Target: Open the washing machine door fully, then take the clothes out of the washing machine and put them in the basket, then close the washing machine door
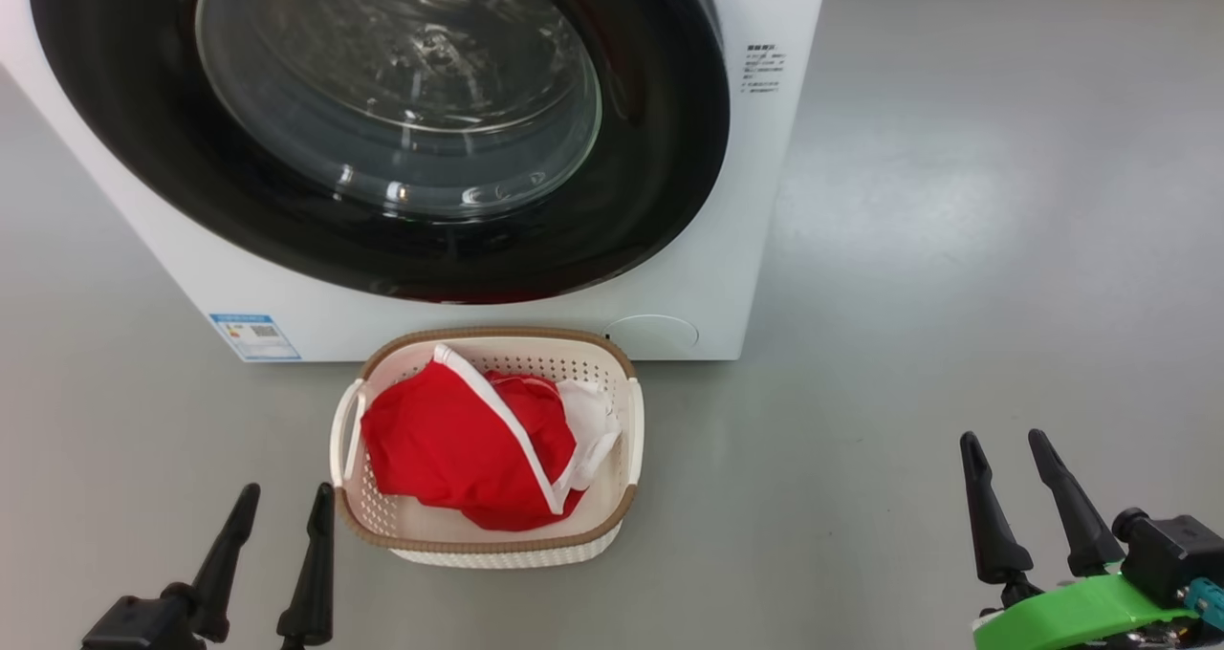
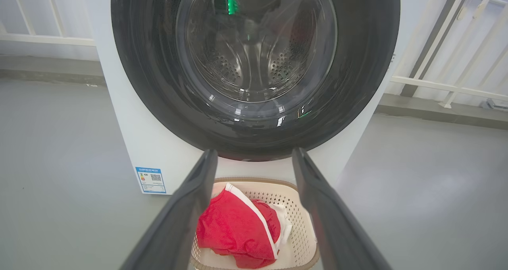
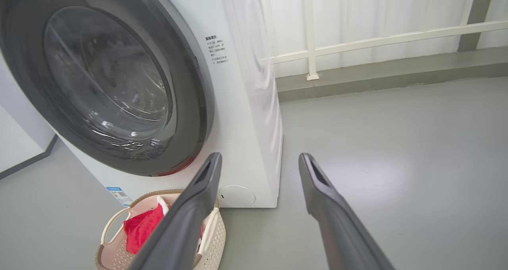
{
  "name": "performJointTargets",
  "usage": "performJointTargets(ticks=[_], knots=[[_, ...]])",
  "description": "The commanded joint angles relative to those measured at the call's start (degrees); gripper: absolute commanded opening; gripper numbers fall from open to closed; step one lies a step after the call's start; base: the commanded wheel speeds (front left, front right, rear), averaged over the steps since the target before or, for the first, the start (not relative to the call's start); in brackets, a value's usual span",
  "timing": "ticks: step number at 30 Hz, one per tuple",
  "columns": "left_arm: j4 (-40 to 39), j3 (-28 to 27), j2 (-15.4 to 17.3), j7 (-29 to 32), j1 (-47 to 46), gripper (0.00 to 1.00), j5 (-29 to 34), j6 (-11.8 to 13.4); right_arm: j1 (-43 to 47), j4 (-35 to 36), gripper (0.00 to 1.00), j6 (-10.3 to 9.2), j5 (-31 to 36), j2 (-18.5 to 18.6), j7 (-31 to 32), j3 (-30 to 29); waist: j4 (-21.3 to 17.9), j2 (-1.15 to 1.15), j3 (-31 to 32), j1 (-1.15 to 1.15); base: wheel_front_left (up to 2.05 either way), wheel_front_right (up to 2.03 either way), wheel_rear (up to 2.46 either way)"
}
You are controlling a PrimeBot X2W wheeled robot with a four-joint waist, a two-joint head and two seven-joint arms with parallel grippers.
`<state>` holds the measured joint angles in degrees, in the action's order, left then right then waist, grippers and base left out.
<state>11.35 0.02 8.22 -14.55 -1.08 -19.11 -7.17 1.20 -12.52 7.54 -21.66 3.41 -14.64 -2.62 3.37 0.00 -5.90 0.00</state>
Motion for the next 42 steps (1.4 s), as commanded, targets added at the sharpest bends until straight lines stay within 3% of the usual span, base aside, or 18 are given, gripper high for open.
performJointTargets(ticks=[1, 16, 42], knots=[[-1.72, -2.30, 1.31, -0.45, -0.57, 1.00, 0.47, -0.32, -0.05, 1.66, 1.00, -0.05, -0.24, 0.56, -0.36, 0.87, -0.75, 0.00, 0.69, 0.00, 0.00, 0.00, 0.00], [-3.17, -3.84, 1.18, -0.45, 2.35, 1.00, 1.39, -0.32, 5.11, 3.24, 1.00, -0.05, -0.01, -0.02, -0.36, -2.53, -1.96, 0.00, 2.22, 0.00, 0.00, 0.00, 0.00], [-2.88, -3.05, 0.99, -0.45, 2.70, 1.00, -0.07, -0.32, 5.38, 3.35, 1.00, -0.05, 0.20, -0.49, -0.36, -2.65, -2.12, 0.00, 2.08, 0.00, 0.00, 0.00, 0.00]])
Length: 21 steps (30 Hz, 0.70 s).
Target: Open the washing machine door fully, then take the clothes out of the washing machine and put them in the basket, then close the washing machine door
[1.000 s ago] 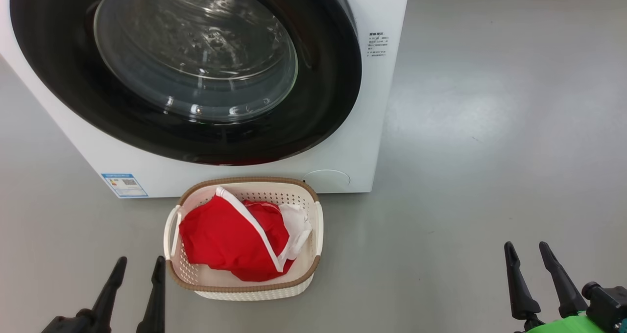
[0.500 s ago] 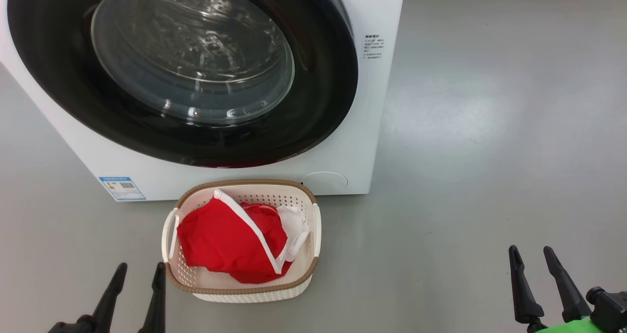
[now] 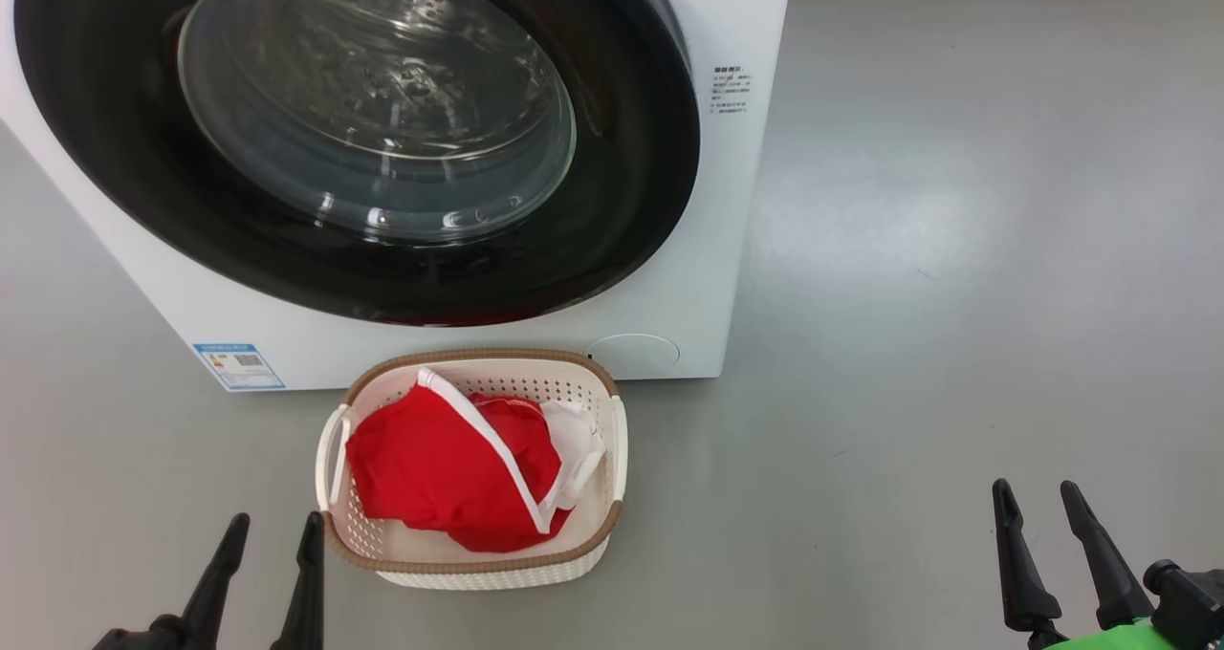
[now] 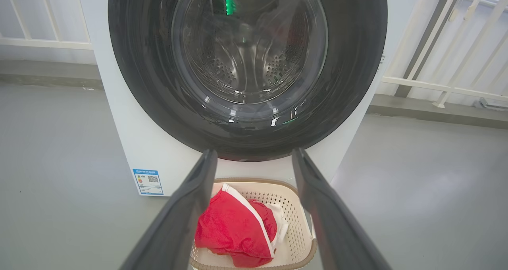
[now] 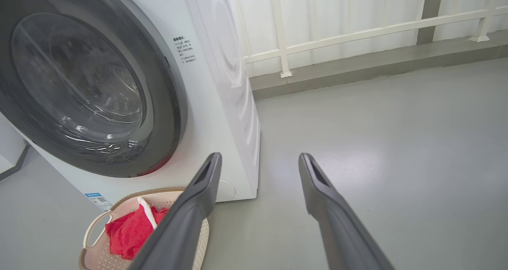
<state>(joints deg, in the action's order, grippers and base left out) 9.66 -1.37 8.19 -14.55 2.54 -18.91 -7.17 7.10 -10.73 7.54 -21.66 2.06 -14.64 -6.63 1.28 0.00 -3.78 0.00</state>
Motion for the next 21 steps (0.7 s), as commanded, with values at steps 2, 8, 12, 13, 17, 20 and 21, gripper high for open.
performJointTargets(ticks=[2, 8, 12, 13, 17, 20, 21], knots=[[-1.11, -1.63, 1.06, -0.45, -0.93, 1.00, -0.40, -0.32, -0.53, 1.56, 1.00, -0.05, 0.20, 0.86, -0.36, 1.43, -0.06, 0.00, -0.05, 0.00, 0.00, 0.00, 0.00], [2.83, 0.54, -1.28, 0.47, 0.02, 0.00, -0.54, 0.09, -0.05, -2.92, 0.00, 0.01, -0.17, -0.93, 0.07, 0.13, -0.11, 0.00, -0.05, 0.00, 0.00, 0.00, 0.00], [3.72, 0.67, -1.98, 0.90, -0.14, 0.00, -2.13, 0.08, -0.27, -3.84, 0.00, 0.01, -1.75, -1.06, 0.46, 0.21, -0.13, 0.00, 0.03, 0.02, 0.00, 0.00, 0.00], [3.72, 0.63, -2.00, 1.06, -0.19, 0.00, -2.72, 0.07, -0.36, -3.83, 0.00, 0.01, -2.34, -1.03, 0.62, 0.24, -0.14, 0.00, 0.09, 0.04, 0.00, 0.00, 0.00], [3.71, 0.46, -2.08, 1.70, -0.42, 0.00, -5.08, 0.08, -0.74, -3.79, 0.00, 0.01, -4.68, -0.89, 1.22, 0.33, -0.18, 0.00, 0.30, 0.08, 0.00, 0.00, 0.00], [3.77, 0.34, -2.15, 2.18, -0.67, 0.00, -6.84, 0.08, -1.10, -3.84, 0.00, 0.01, -6.44, -0.78, 1.67, 0.41, -0.21, 0.00, 0.30, 0.01, 0.00, 0.00, 0.00], [3.78, 0.30, -2.17, 2.34, -0.75, 0.00, -7.43, 0.08, -1.23, -3.85, 0.00, 0.00, -7.02, -0.75, 1.82, 0.43, -0.22, 0.00, 0.32, 0.01, 0.00, 0.00, 0.00]])
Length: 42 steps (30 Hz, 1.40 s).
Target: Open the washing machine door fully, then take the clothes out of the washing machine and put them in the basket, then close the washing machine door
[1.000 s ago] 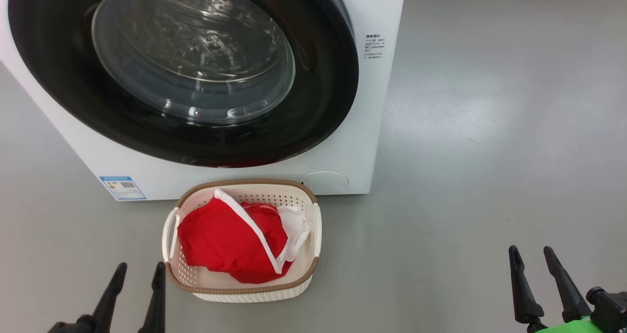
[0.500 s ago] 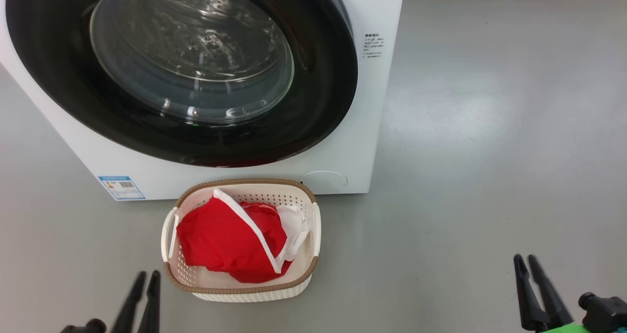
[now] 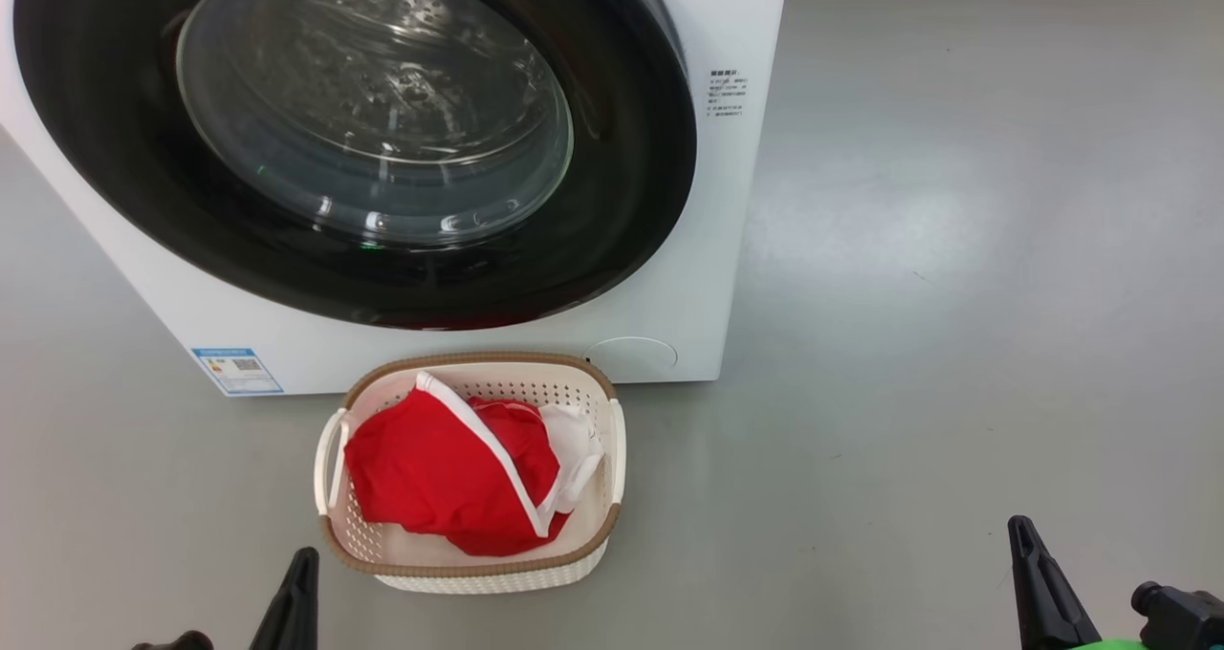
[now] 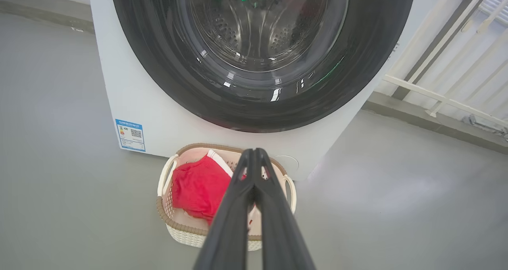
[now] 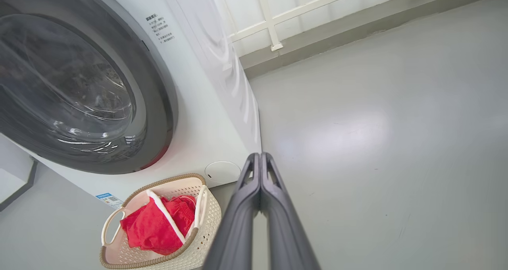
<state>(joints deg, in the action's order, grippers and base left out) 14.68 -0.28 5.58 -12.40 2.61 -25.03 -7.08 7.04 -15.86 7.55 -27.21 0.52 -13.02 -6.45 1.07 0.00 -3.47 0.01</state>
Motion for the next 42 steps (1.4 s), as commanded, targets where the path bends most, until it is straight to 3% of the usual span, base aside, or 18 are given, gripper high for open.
performJointTargets(ticks=[1, 42], knots=[[-1.22, -0.83, 0.42, 0.34, -0.91, 0.00, -1.90, -0.01, -1.29, 1.28, 0.00, -0.01, -2.06, 0.82, 0.35, 0.28, -0.02, 0.00, 0.04, -0.01, 0.00, 0.00, 0.00], [-0.74, -2.59, -0.54, 6.82, -3.88, 0.00, -25.28, -0.17, -5.61, 1.40, 0.00, -0.03, -25.13, 1.95, 6.55, 0.94, -0.39, 0.00, 1.23, -0.01, 0.00, 0.00, 0.00]])
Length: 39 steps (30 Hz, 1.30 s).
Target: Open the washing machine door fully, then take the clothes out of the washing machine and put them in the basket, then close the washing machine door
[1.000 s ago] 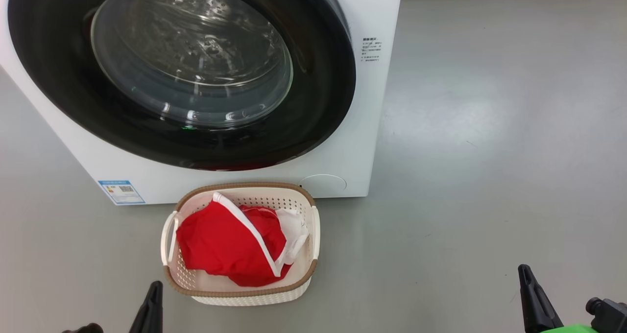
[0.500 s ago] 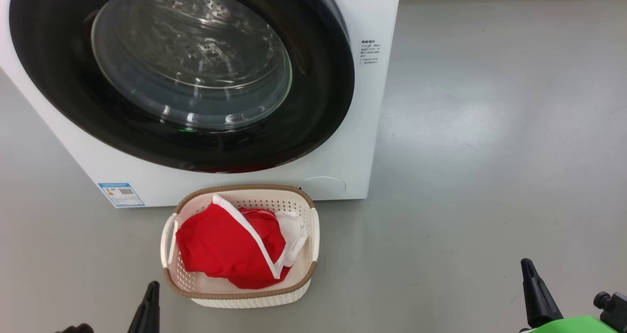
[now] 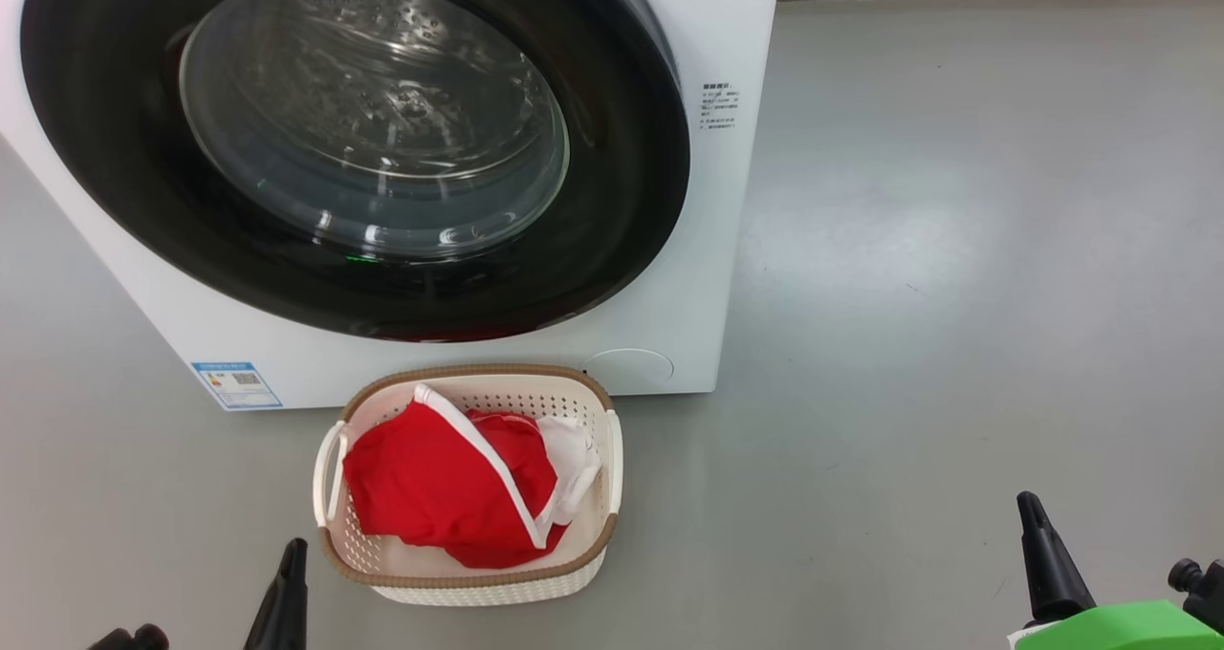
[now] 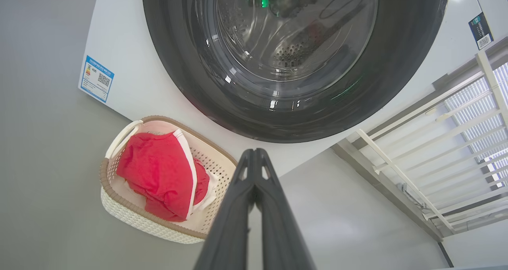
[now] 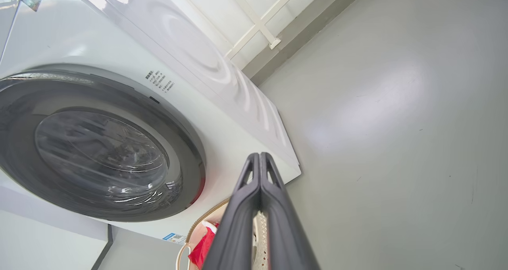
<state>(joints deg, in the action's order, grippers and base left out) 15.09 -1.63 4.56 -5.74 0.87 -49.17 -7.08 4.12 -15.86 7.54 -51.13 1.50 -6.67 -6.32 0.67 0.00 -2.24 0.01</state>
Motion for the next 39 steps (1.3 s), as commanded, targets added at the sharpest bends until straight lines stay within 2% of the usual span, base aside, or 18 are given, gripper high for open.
performJointTargets(ticks=[1, 39], knots=[[-1.13, -1.28, 0.44, 0.32, -2.21, 0.00, -1.73, -0.17, -2.79, 1.41, 0.00, -0.02, -1.79, 1.00, 0.36, 0.82, -0.01, 0.00, 0.04, 0.00, 0.00, 0.00, 0.00], [-0.98, -3.06, -0.55, 6.55, -4.93, 0.00, -23.90, -0.30, -6.87, 1.56, 0.00, -0.04, -23.43, 1.81, 6.54, 1.09, -0.36, 0.00, 1.17, 0.00, 0.00, 0.00, 0.00]])
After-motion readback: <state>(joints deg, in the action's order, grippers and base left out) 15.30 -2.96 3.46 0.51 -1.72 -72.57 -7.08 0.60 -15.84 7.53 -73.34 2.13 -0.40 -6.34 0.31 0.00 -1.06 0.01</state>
